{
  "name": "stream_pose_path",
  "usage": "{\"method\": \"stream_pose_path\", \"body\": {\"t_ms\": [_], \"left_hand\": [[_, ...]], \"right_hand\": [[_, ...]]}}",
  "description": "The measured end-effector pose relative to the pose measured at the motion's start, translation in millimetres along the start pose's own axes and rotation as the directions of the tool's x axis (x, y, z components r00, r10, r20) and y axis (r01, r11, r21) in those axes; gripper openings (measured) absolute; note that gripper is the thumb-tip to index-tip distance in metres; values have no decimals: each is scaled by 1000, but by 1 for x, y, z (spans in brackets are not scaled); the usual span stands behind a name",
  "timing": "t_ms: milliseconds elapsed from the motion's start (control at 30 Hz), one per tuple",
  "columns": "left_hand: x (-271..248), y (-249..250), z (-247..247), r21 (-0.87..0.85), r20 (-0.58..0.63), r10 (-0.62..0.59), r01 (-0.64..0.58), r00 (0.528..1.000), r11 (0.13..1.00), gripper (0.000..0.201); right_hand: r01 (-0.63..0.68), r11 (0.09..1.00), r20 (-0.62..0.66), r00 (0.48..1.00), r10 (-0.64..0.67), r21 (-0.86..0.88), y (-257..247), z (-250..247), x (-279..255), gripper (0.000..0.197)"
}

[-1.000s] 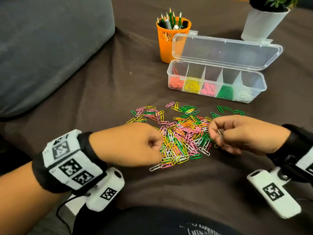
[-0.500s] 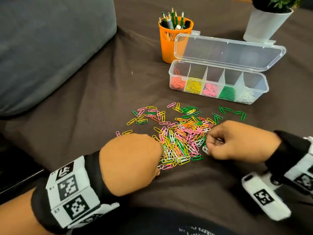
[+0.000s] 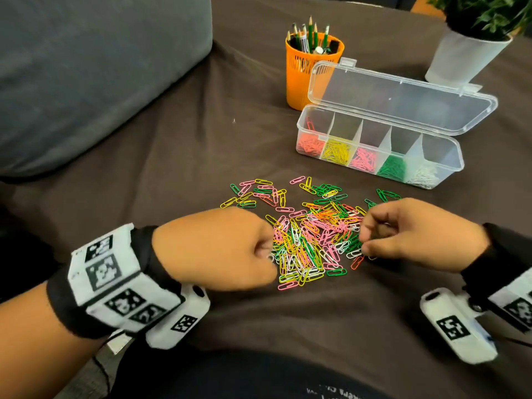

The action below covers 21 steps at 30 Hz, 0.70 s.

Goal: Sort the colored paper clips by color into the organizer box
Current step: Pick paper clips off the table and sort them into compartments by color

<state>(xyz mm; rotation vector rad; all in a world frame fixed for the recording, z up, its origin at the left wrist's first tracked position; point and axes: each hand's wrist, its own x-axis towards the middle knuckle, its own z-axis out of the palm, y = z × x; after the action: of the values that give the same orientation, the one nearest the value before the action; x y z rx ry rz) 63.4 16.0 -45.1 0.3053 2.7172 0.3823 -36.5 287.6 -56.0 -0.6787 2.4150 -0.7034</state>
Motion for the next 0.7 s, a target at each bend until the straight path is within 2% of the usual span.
{"method": "stream_pose_path", "body": {"t_ms": [33, 67, 100, 133, 167, 200, 267, 300, 333, 367, 400, 433, 467, 500, 533, 567, 600, 633, 667, 700], "left_hand": [[2, -2, -6, -307, 71, 36, -12, 997, 952, 23], [5, -9, -11, -569, 87, 56, 4, 995, 822, 20], [8, -15, -14, -755, 104, 41, 52, 994, 654, 14], [10, -19, -15, -877, 134, 30, 105, 990, 468, 10], [10, -23, -16, -937, 159, 21, 144, 987, 319, 9], [10, -27, -15, -965, 175, 20, 167, 984, 204, 10], [14, -34, -16, -983, 175, 31, 173, 984, 61, 15], [15, -36, -15, -985, 175, 36, 175, 984, 8, 17], [17, -37, -13, -983, 176, 46, 177, 983, -41, 18], [18, -37, -12, -979, 178, 58, 182, 982, -88, 20], [19, -37, -12, -974, 178, 69, 186, 982, -129, 22], [20, -37, -11, -968, 180, 68, 189, 981, -167, 23], [21, -37, -12, -962, 179, 63, 188, 982, -200, 25], [23, -36, -13, -957, 177, 53, 184, 983, -223, 26], [24, -34, -14, -955, 173, 42, 178, 984, -235, 28], [25, -33, -14, -954, 174, 25, 175, 984, -244, 31], [25, -32, -13, -954, 177, 5, 173, 984, -246, 33], [26, -30, -12, -955, 180, -18, 170, 984, -242, 35], [27, -29, -12, -958, 180, -32, 168, 983, -232, 36], [27, -28, -12, -962, 178, -39, 165, 983, -217, 34]], "right_hand": [[24, 982, -6, 1000, -26, -187, -2, 2, 2, 11], [37, 954, -4, 999, -40, -297, -4, 5, 3, 11], [41, 938, 2, 999, -43, -343, -6, 6, 4, 11], [41, 936, 12, 999, -40, -350, -6, 8, 5, 11], [45, 938, 18, 999, -42, -345, -5, 8, 5, 10], [51, 938, 16, 999, -49, -343, -4, 9, 5, 11], [58, 952, 20, 998, -54, -301, 1, 7, 3, 13], [47, 977, 35, 999, -40, -210, 3, 5, 2, 15], [26, 999, 54, 998, -24, -43, 4, 4, 0, 18], [4, 979, 77, 997, -20, 206, 6, 3, -2, 21], [-31, 871, 100, 995, -21, 491, 10, 1, -3, 17], [-73, 673, 134, 990, -40, 736, 15, -2, -3, 10], [-101, 468, 160, 983, -88, 878, 17, -6, -3, 7], [-110, 280, 156, 977, -146, 954, 20, -8, -2, 12], [-98, 152, 124, 977, -173, 984, 22, -10, -1, 17], [-72, 88, 85, 984, -156, 994, 23, -12, 0, 22], [-33, 76, 41, 994, -101, 997, 21, -13, 2, 27], [-4, 102, 8, 999, -35, 995, 18, -14, 4, 29], [13, 159, -20, 999, 44, 987, 12, -14, 6, 25], [21, 263, -53, 992, 116, 965, 8, -14, 9, 15]]}}
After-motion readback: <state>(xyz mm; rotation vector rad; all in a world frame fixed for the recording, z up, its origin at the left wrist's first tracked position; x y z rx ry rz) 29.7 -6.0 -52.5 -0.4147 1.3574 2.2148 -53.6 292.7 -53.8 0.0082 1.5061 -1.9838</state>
